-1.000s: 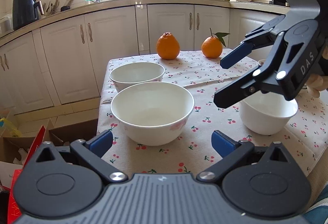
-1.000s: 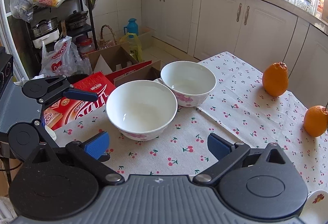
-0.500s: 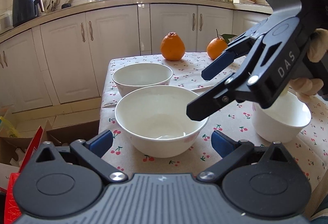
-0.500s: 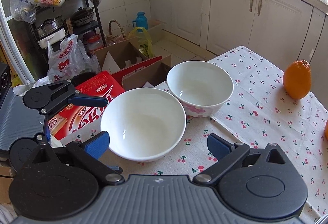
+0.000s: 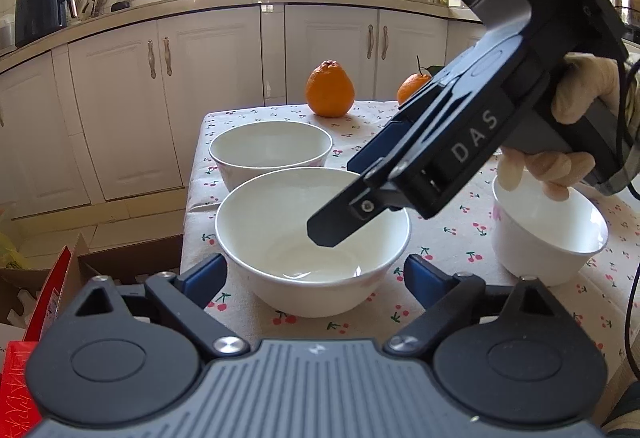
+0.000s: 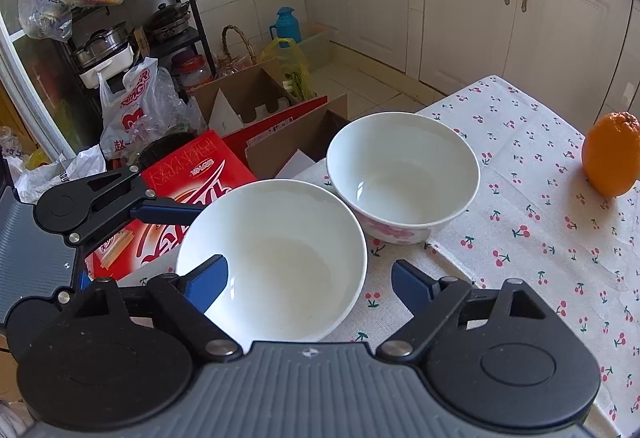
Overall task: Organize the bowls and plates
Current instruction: 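Move the right tool to another white bowl and grasp its rim, then lift the bowl and carry it toward the placed bowl with the right tool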
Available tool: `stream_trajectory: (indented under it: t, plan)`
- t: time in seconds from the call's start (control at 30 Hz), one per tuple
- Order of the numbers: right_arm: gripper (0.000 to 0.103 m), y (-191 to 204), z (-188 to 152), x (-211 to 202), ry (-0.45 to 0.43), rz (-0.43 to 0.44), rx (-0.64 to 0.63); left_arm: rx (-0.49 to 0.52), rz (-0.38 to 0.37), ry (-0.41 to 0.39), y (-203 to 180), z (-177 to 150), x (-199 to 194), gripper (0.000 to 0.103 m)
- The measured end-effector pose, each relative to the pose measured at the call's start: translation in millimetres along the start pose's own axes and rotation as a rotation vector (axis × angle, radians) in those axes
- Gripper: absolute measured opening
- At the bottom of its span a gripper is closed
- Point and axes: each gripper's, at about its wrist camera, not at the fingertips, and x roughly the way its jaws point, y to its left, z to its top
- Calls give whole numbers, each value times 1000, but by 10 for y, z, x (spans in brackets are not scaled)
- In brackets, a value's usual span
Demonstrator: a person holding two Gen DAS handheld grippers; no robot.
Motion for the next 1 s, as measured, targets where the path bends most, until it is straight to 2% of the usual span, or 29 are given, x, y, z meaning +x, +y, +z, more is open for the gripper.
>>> stream_trajectory:
  t: [0.53,1.0]
  plan:
    - [67,-45,69,102,13,41,14,-4,-16,-5,46,10,-5,89]
    - [67,-68,52,-31,1,71,47,13,-29,12,15,90,-48,89]
